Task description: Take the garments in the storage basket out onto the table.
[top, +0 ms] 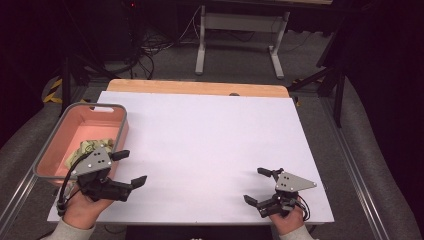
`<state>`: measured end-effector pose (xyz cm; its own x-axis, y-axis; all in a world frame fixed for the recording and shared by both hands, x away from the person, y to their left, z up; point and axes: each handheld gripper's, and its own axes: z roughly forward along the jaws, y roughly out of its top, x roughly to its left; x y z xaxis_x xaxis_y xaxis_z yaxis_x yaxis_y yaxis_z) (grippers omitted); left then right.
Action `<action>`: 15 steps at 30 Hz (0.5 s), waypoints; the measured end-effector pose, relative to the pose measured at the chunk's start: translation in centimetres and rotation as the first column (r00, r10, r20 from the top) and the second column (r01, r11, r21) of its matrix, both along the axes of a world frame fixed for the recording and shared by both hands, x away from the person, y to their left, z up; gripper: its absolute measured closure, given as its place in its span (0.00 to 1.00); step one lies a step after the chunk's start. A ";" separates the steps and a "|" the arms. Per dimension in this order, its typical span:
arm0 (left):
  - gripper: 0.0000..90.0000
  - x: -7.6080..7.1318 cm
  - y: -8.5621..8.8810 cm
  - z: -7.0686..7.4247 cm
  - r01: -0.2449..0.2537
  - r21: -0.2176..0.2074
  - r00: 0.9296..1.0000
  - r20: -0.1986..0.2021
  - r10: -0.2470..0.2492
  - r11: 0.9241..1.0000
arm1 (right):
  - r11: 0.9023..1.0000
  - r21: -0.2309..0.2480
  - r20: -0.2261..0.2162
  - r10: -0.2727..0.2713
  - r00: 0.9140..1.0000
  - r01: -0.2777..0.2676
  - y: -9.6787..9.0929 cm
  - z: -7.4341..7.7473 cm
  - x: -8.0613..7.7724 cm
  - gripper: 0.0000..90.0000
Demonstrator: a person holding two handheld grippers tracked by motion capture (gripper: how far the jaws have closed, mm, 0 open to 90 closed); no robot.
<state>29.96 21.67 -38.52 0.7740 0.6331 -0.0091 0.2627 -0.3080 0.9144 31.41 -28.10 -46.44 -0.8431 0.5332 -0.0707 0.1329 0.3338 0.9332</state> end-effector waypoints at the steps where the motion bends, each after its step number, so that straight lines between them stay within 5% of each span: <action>1: 0.08 -0.1 0.2 0.2 -0.008 -0.001 1.000 0.008 0.008 1.000 | 1.000 -0.001 -0.001 0.001 1.000 -0.001 0.0 0.0 0.0 0.00; 15: 0.08 -0.6 3.0 2.5 -0.093 -0.010 0.993 0.068 0.094 0.996 | 1.000 -0.002 -0.006 0.005 1.000 -0.005 0.1 -0.1 0.1 0.00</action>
<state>29.40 24.64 -36.06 0.7105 0.7027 0.0377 0.2267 -0.2792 0.9331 31.50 -28.04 -46.53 -0.8461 0.5287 -0.0671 0.1365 0.3366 0.9317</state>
